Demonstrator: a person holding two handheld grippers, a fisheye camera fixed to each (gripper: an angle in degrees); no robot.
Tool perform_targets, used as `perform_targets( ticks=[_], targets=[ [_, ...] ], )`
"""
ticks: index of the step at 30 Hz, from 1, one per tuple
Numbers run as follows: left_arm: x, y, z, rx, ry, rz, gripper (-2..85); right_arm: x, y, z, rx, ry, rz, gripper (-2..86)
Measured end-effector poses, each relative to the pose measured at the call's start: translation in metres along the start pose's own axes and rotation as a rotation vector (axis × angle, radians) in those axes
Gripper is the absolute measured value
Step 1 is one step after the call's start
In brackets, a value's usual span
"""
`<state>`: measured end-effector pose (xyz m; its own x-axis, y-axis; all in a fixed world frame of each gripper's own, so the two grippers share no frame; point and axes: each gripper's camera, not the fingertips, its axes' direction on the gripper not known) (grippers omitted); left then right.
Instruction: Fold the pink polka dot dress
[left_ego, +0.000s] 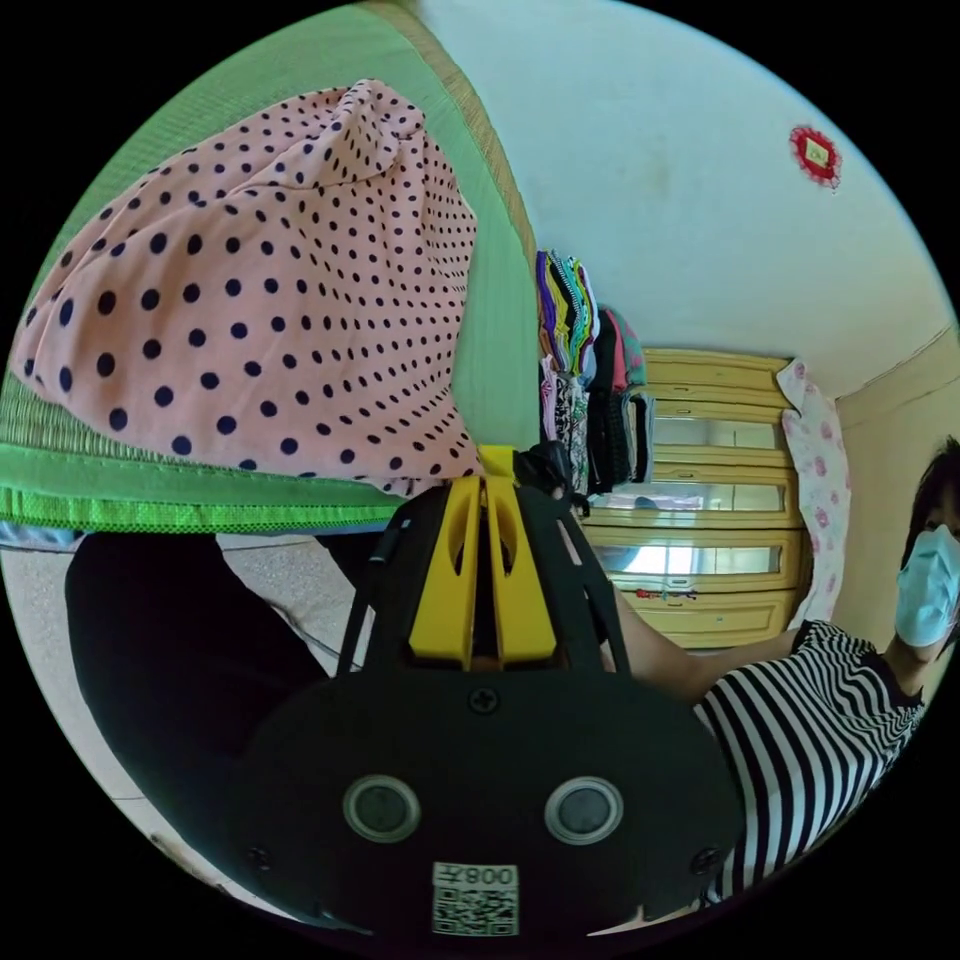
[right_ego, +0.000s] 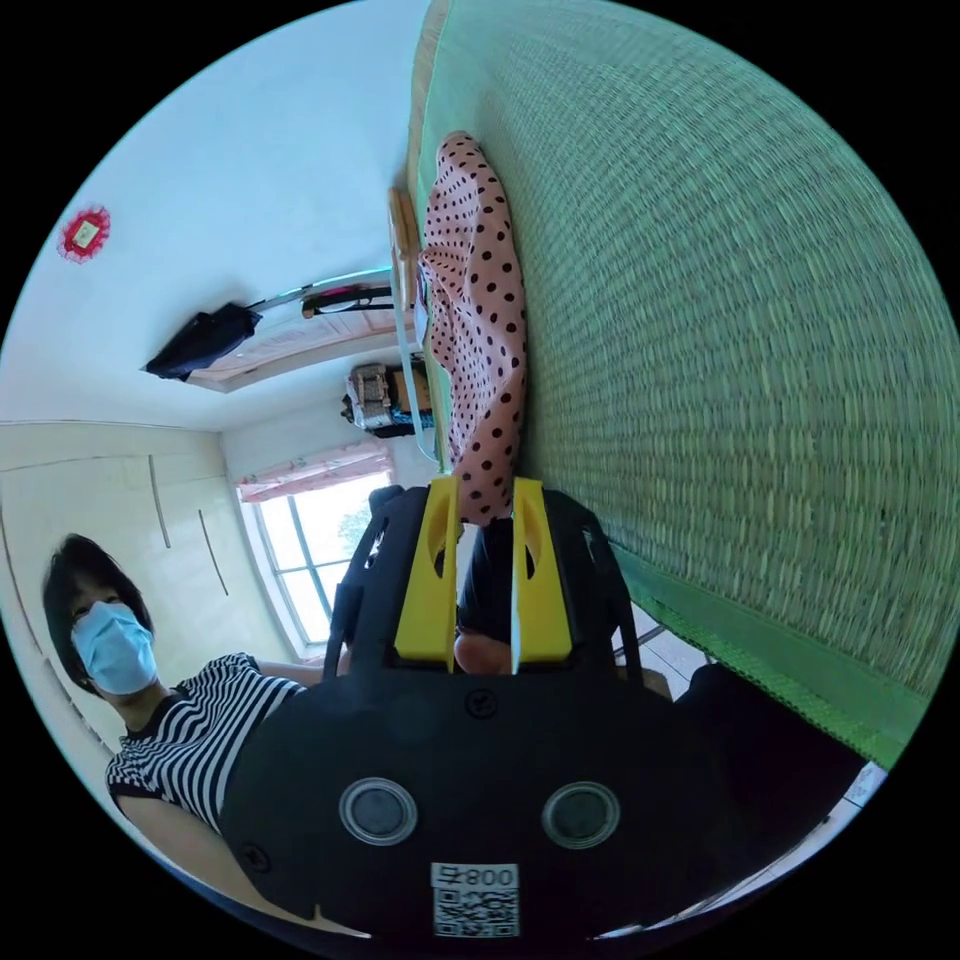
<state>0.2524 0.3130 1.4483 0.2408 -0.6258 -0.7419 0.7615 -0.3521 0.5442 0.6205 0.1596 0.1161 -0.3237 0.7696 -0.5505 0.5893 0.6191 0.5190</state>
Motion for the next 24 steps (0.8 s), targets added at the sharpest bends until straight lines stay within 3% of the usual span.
perform_targets(
  ticks=[7, 16, 24],
  targets=[
    [-0.013, 0.006, 0.005, -0.075, -0.113, 0.019, 3.0, 0.012, 0.009, -0.002, 0.013, -0.003, 0.002, 8.0],
    [-0.023, 0.009, -0.004, -0.064, -0.039, 0.007, 0.5, 0.017, 0.017, 0.002, -0.002, 0.034, -0.015, 8.1],
    [-0.026, 0.013, -0.019, -0.057, 0.002, 0.028, 0.4, 0.027, 0.019, 0.014, 0.006, -0.06, 0.003, 7.1]
  ],
)
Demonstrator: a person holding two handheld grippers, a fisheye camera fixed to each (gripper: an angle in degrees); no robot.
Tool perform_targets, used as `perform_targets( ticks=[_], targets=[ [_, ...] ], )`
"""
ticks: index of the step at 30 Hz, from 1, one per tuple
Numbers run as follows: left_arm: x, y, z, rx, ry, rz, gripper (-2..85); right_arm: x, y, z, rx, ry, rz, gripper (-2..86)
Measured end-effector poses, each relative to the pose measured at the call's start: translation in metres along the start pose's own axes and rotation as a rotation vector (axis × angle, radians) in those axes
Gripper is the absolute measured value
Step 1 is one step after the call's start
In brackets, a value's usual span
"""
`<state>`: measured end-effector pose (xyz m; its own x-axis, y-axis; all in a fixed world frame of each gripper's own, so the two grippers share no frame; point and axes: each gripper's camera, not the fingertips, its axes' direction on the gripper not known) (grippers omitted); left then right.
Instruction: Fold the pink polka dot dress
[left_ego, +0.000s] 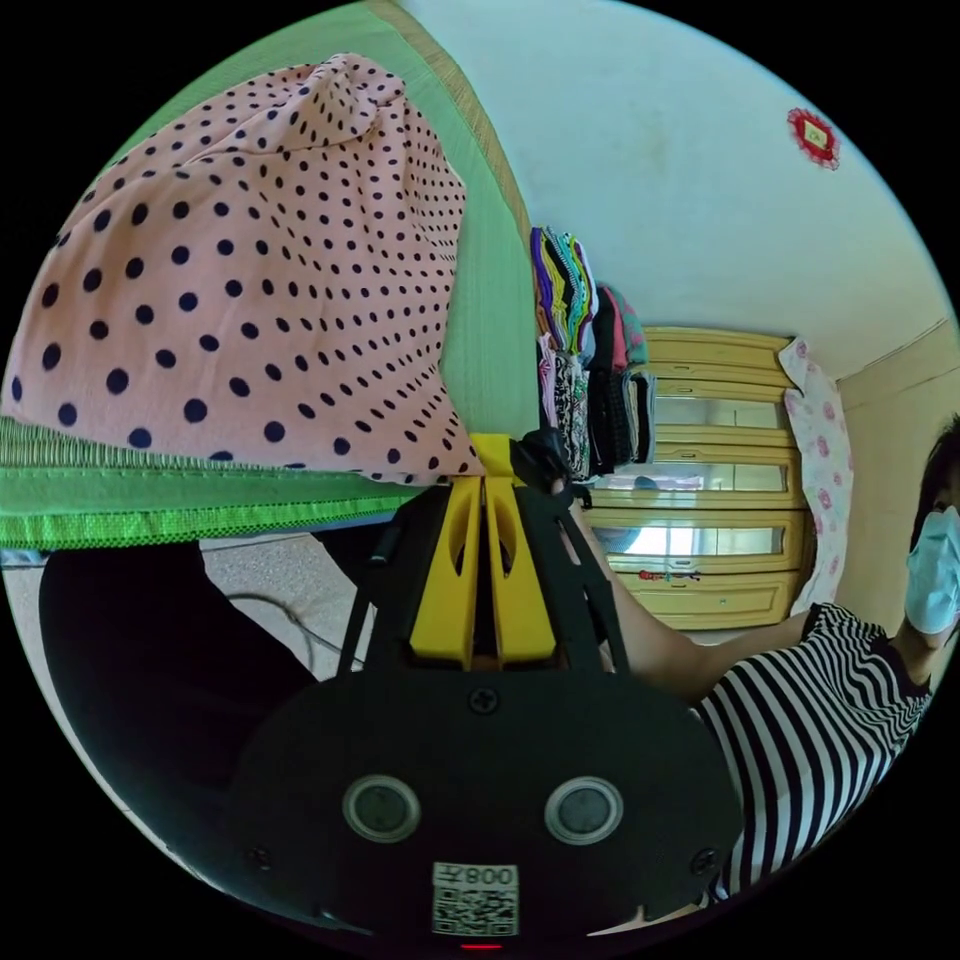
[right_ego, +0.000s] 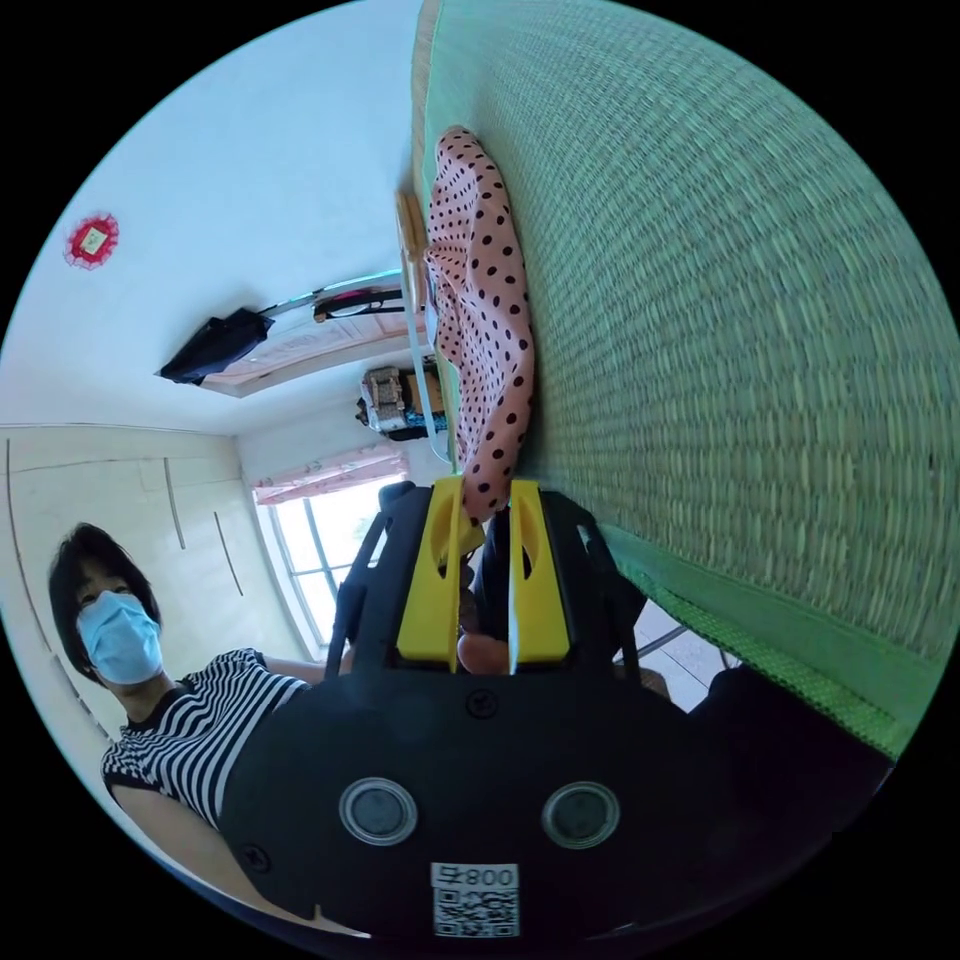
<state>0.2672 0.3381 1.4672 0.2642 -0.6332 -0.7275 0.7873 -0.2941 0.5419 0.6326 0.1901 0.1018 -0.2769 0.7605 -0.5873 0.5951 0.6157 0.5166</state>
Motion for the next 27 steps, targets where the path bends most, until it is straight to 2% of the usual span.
perform_targets(
  ticks=[9, 15, 22, 27],
  targets=[
    [-0.013, 0.02, -0.037, 0.044, 0.0, -0.022, 1.4, -0.005, 0.002, -0.001, 0.003, 0.007, 0.009, 2.8],
    [-0.03, 0.044, -0.088, 0.177, 0.046, -0.107, 4.3, -0.033, -0.003, -0.008, 0.011, -0.017, -0.02, 2.3],
    [-0.071, 0.071, -0.12, 0.404, 0.338, -0.31, 9.0, -0.075, -0.014, -0.004, -0.019, -0.021, -0.075, 2.2],
    [-0.085, 0.079, -0.125, 0.47, 0.395, -0.399, 11.2, -0.101, -0.019, -0.006, -0.026, 0.006, -0.119, 2.2]
  ],
)
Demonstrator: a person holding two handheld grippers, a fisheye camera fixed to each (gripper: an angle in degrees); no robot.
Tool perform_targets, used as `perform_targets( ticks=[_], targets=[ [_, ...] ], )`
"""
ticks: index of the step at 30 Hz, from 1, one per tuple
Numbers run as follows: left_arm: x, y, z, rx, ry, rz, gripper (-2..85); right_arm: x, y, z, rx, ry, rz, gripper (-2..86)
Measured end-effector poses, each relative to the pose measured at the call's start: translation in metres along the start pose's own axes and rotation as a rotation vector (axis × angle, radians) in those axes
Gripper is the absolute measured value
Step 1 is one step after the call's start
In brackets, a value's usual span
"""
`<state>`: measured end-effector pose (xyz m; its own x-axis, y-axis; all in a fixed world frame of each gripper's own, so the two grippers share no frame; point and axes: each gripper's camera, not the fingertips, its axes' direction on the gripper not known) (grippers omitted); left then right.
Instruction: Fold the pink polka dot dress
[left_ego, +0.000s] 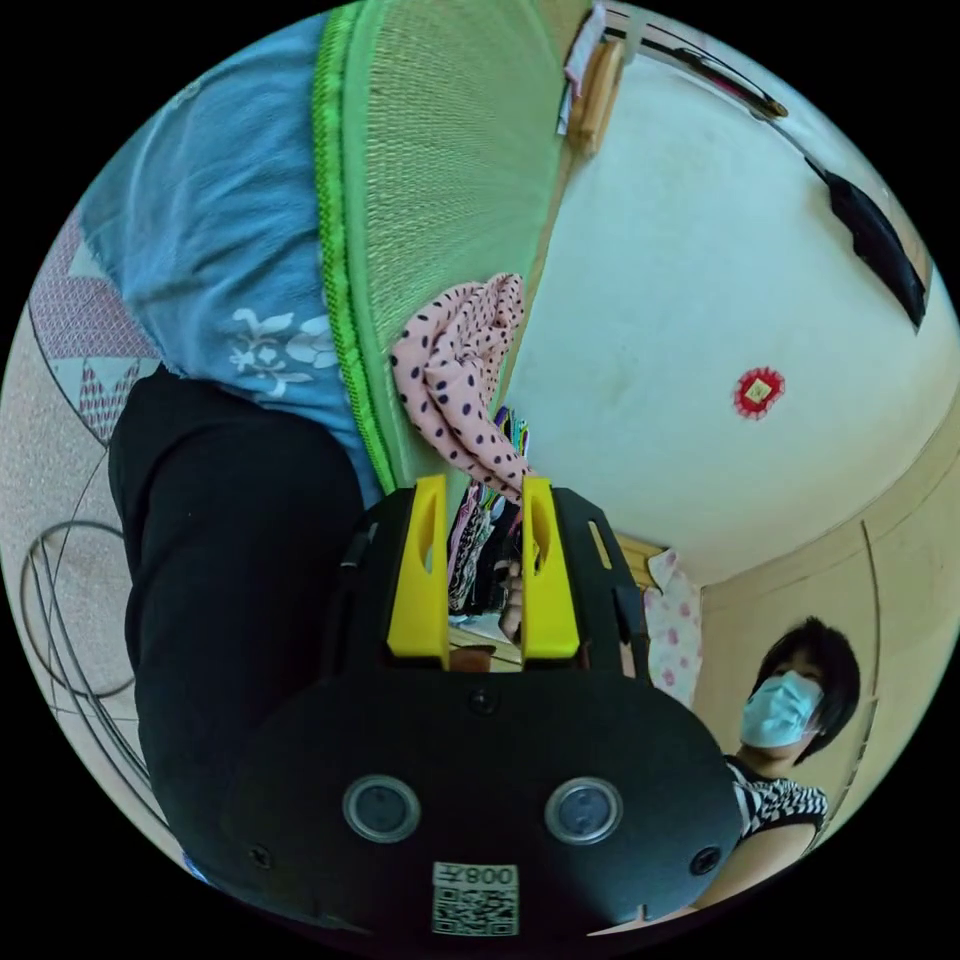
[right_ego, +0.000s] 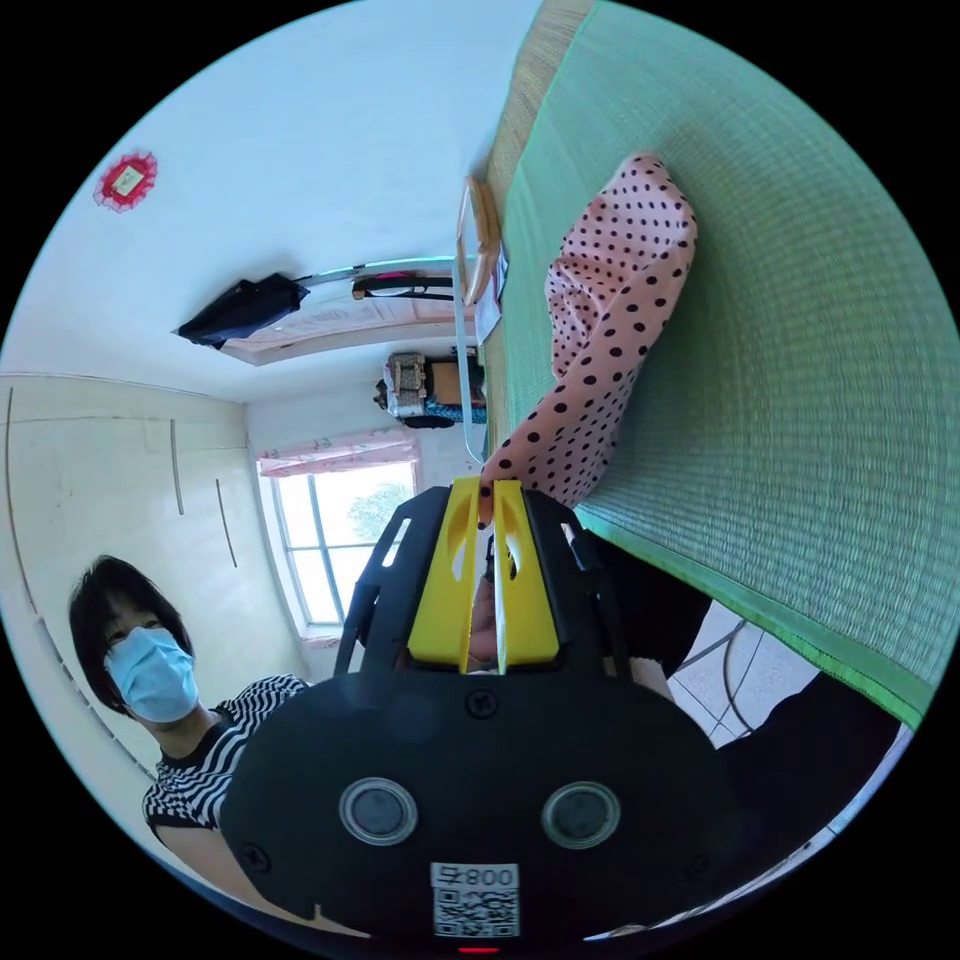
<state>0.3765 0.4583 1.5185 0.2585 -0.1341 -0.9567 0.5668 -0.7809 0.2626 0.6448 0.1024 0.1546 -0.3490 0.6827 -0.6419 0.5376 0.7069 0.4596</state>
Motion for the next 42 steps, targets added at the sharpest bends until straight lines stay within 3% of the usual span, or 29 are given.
perform_targets(
  ticks=[12, 18, 34, 42],
  targets=[
    [-0.005, 0.005, 0.002, 0.081, -0.052, -0.043, 11.7, -0.014, 0.006, -0.027, -0.006, 0.027, -0.025, 2.2],
    [-0.016, 0.016, 0.005, 0.136, -0.052, -0.059, 6.3, -0.01, 0.016, -0.054, -0.007, 0.045, -0.028, 2.1],
    [-0.001, 0.106, 0.05, -0.052, -0.069, 0.17, 2.5, 0.052, 0.121, -0.185, 0.042, 0.071, 0.024, 1.9],
    [0.007, 0.159, 0.097, -0.125, -0.017, 0.278, 2.3, 0.066, 0.191, -0.266, 0.086, 0.023, -0.056, 1.9]
  ],
)
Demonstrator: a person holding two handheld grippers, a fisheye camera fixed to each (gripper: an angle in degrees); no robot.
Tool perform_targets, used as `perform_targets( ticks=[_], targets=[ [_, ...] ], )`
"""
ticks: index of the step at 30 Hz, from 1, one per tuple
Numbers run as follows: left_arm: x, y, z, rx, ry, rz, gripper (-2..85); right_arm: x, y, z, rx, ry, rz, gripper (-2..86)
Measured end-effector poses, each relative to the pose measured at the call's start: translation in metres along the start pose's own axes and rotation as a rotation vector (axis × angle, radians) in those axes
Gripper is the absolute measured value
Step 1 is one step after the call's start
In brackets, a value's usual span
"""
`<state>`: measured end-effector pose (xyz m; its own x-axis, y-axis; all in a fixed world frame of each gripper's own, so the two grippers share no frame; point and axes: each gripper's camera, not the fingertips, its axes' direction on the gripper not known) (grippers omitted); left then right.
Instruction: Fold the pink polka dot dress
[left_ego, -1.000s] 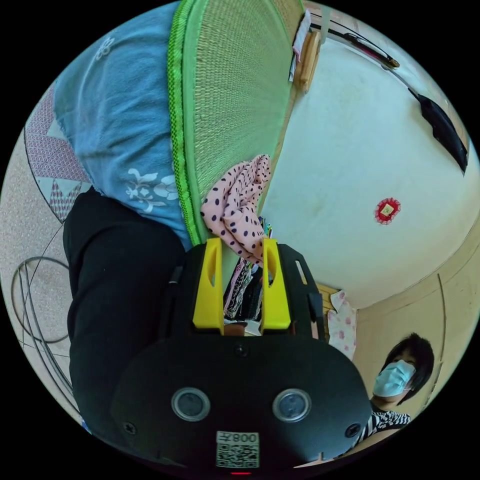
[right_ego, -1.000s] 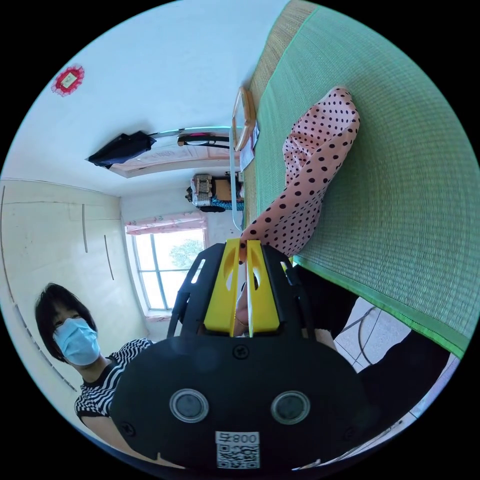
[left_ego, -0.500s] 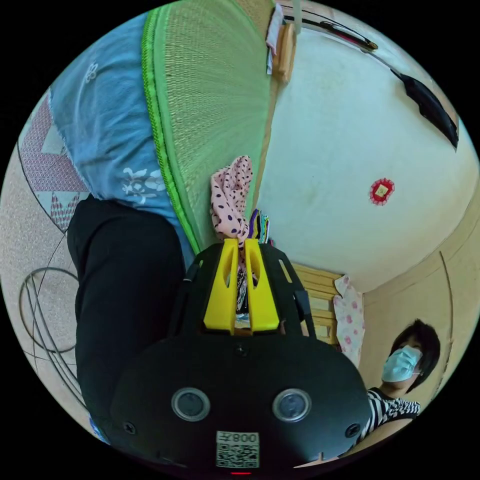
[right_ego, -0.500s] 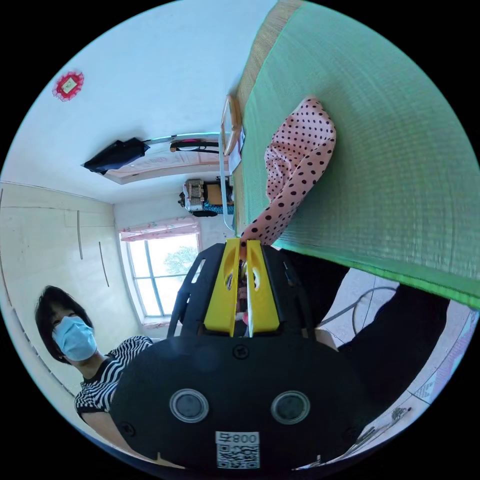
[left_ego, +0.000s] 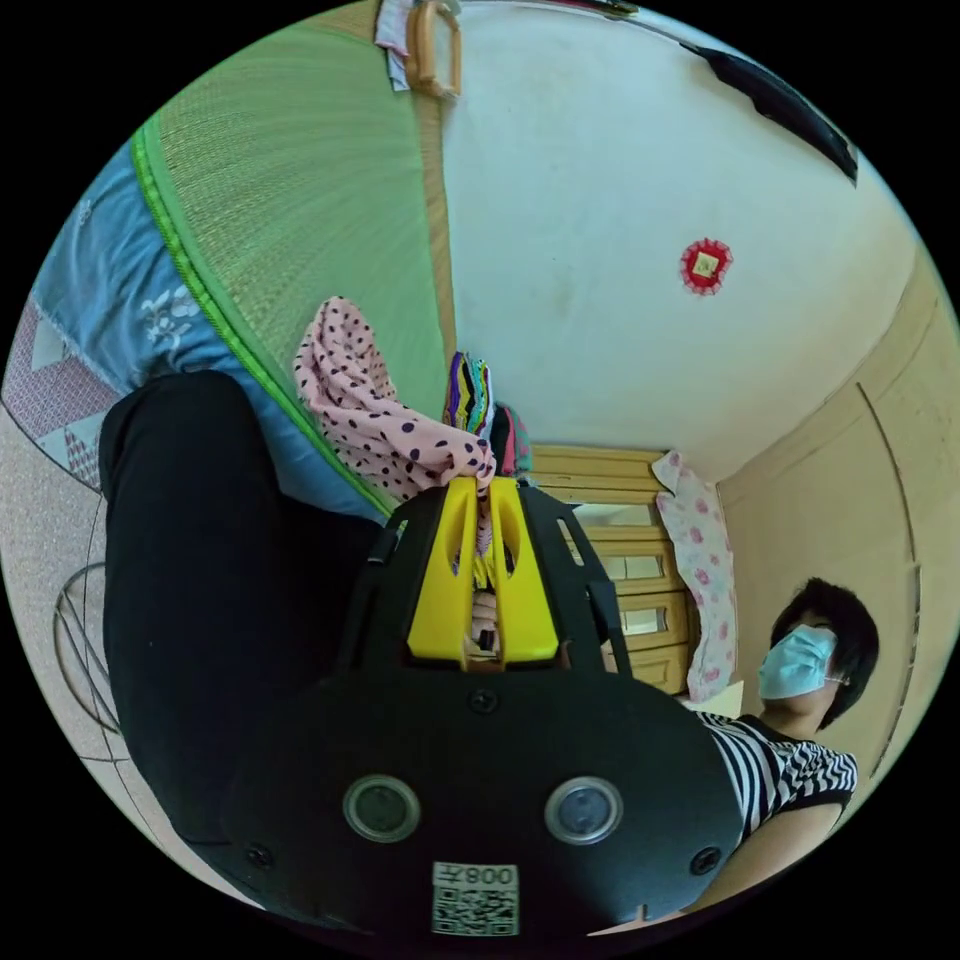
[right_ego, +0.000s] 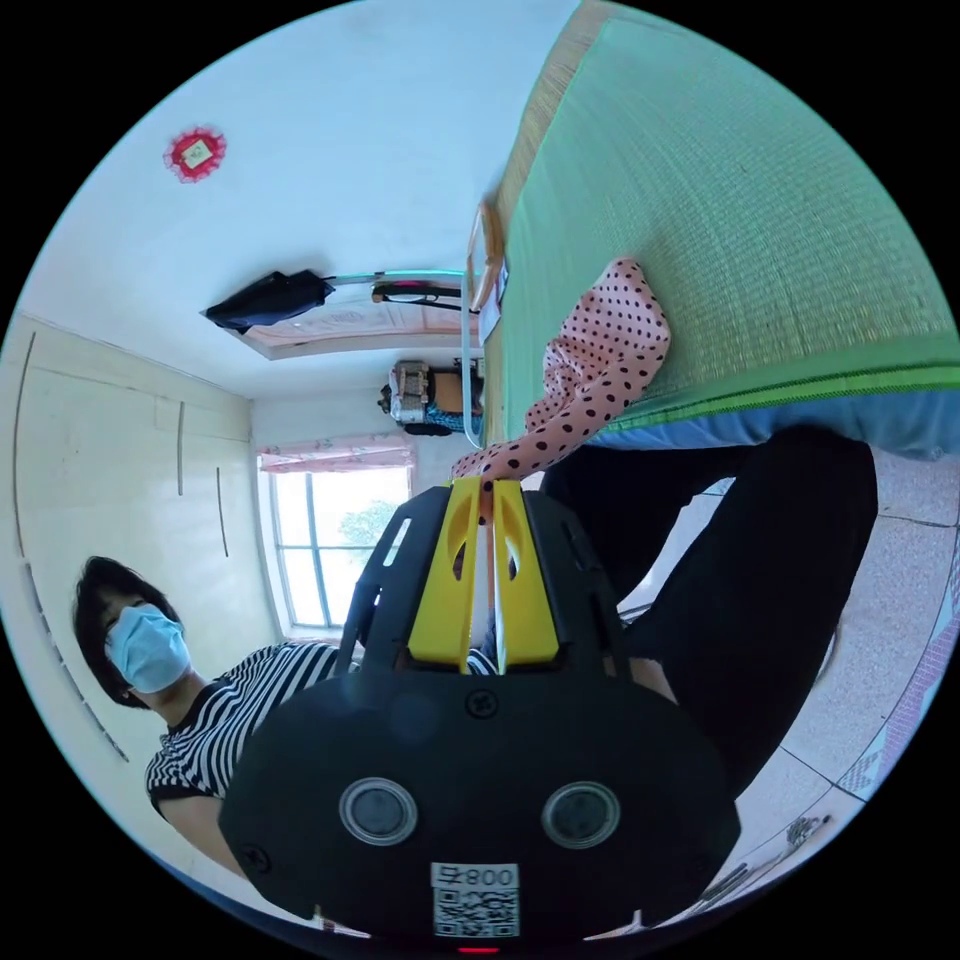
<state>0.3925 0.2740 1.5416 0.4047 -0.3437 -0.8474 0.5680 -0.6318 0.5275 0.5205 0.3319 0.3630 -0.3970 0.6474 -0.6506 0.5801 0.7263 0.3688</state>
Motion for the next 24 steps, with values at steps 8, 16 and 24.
perform_targets(
  ticks=[8, 16, 24],
  targets=[
    [0.017, 0.04, 0.081, -0.095, 0.053, 0.082, 2.3, 0.011, 0.062, -0.097, 0.089, -0.043, -0.084, 2.0],
    [0.03, 0.06, 0.18, -0.198, 0.085, 0.143, 2.1, 0.023, 0.113, -0.202, 0.216, -0.085, -0.169, 2.1],
    [0.036, 0.056, 0.301, -0.288, 0.082, 0.183, 2.1, 0.045, 0.126, -0.32, 0.311, -0.116, -0.213, 2.1]
  ],
)
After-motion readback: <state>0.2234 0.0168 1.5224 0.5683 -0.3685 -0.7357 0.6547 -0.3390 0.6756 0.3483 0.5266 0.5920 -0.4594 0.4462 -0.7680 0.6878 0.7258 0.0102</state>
